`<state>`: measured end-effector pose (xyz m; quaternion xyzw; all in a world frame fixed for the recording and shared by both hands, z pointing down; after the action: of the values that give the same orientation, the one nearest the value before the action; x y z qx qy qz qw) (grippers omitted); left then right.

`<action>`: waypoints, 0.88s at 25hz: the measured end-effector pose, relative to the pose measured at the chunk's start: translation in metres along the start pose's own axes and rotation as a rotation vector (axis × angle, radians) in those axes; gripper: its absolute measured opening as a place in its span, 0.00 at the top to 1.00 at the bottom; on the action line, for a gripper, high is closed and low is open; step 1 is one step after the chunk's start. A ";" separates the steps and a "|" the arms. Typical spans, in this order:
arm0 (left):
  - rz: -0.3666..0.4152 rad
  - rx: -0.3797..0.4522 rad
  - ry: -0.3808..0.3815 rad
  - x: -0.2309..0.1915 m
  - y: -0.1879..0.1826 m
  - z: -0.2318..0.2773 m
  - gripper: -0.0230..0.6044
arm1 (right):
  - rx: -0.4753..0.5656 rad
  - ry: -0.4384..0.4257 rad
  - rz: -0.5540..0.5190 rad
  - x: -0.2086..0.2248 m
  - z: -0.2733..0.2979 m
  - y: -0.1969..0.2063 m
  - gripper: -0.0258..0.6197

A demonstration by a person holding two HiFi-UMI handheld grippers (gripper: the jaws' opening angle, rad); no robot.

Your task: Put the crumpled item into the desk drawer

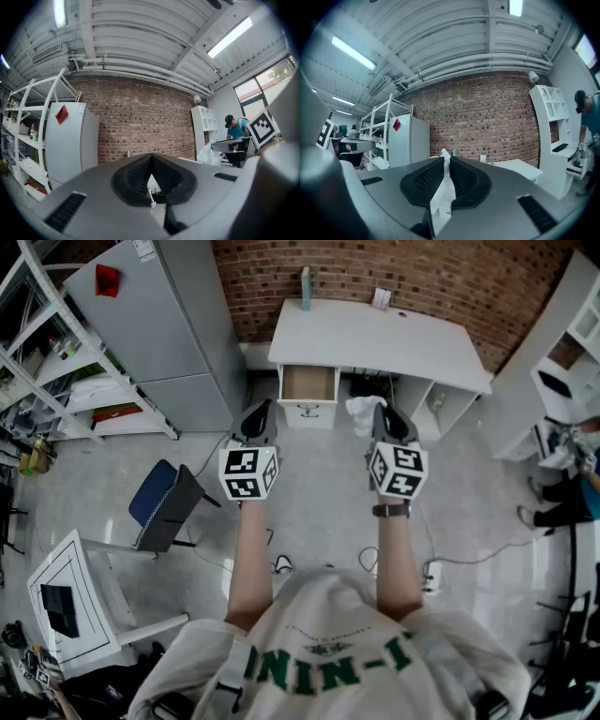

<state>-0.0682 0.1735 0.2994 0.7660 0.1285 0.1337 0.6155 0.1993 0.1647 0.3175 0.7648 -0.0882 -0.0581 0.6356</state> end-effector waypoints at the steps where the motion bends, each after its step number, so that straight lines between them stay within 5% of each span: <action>1: 0.002 -0.004 -0.001 0.002 0.001 0.000 0.97 | 0.000 -0.001 0.000 0.001 -0.001 -0.001 0.91; 22: -0.007 -0.068 -0.029 0.030 0.029 -0.016 0.97 | -0.072 -0.002 0.058 0.027 -0.028 0.037 0.91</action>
<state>-0.0456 0.1932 0.3322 0.7460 0.1173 0.1247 0.6436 0.2295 0.1795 0.3598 0.7386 -0.1086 -0.0434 0.6639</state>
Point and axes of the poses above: the fingertips, and each gripper's own axes: z forward along the fingers, x to its right, y out of its underside, the point moved 4 cm from there along -z, backward along the fingers, and after that the axes turned 14 degrees about x, right-handed, at the moved point
